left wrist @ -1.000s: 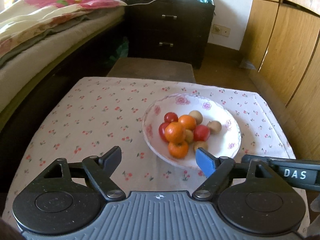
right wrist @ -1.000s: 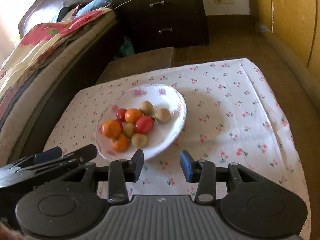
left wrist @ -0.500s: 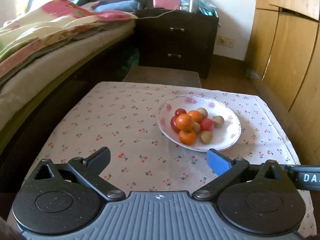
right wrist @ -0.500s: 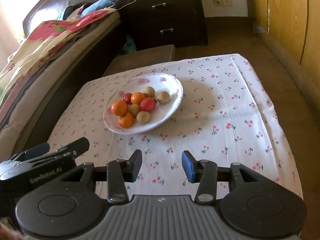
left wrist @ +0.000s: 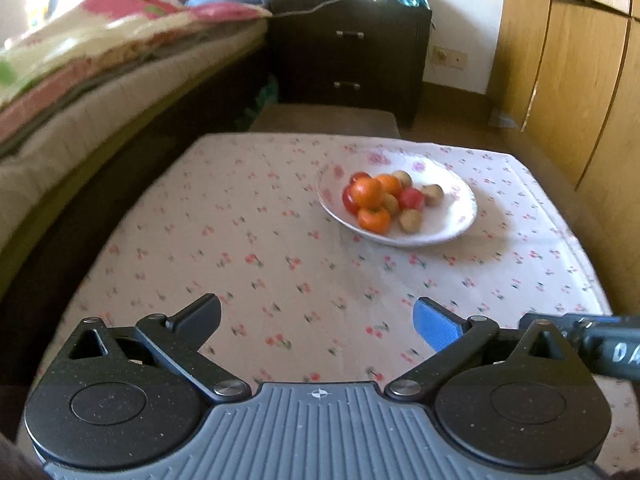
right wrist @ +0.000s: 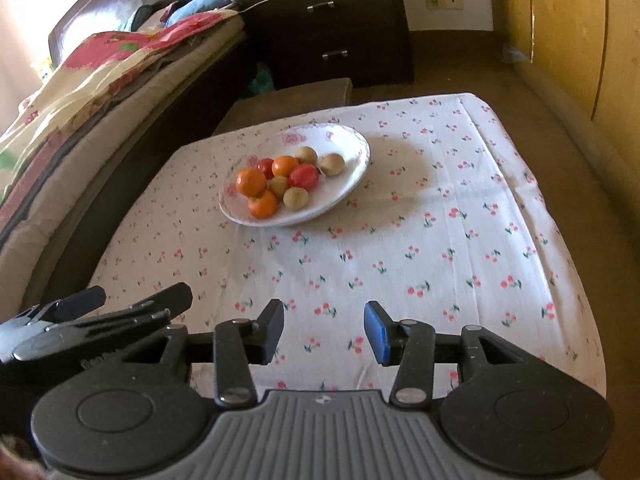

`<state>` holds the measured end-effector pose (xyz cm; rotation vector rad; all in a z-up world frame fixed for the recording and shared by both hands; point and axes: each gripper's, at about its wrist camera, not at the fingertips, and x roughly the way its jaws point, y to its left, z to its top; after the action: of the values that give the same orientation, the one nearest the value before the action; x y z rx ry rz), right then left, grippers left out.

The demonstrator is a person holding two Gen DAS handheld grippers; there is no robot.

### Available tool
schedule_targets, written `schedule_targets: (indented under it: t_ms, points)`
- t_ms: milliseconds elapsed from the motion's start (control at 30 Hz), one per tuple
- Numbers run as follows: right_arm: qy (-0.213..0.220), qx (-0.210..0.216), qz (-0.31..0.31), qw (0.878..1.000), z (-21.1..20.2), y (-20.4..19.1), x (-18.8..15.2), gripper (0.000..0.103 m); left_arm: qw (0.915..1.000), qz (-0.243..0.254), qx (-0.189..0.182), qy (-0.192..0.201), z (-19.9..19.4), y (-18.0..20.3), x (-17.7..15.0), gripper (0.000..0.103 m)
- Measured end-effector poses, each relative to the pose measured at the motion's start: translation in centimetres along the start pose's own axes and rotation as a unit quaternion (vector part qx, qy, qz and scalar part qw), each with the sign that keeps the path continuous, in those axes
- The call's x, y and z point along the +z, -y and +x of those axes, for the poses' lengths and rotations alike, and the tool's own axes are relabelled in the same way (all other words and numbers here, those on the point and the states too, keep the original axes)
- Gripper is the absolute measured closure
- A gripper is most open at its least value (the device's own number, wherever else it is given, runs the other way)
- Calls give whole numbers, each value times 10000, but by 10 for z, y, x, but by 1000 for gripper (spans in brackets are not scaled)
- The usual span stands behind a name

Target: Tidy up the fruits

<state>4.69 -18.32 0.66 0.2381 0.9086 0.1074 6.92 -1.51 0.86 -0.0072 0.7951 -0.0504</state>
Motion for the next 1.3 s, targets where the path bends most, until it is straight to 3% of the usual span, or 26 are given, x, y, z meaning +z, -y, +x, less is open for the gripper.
schedule_targets:
  t_ms: [333, 667, 900, 1300]
  points:
    - [12, -120, -85, 9999, -15, -3, -21, 58, 9993, -47, -304, -191, -11, -4, -17, 0]
    - [-53, -171, -118, 9998, -18, -6, -31, 58, 9991, 292, -201, -235, -16, 5, -32, 0]
    - [-92, -180, -181, 9996, -16, -10, -35, 58, 9981, 585, 61, -195, -19, 14, -35, 0]
    - [-79, -192, -164, 9997, -17, -9, -37, 58, 9989, 390, -52, -254, -20, 9, -35, 0]
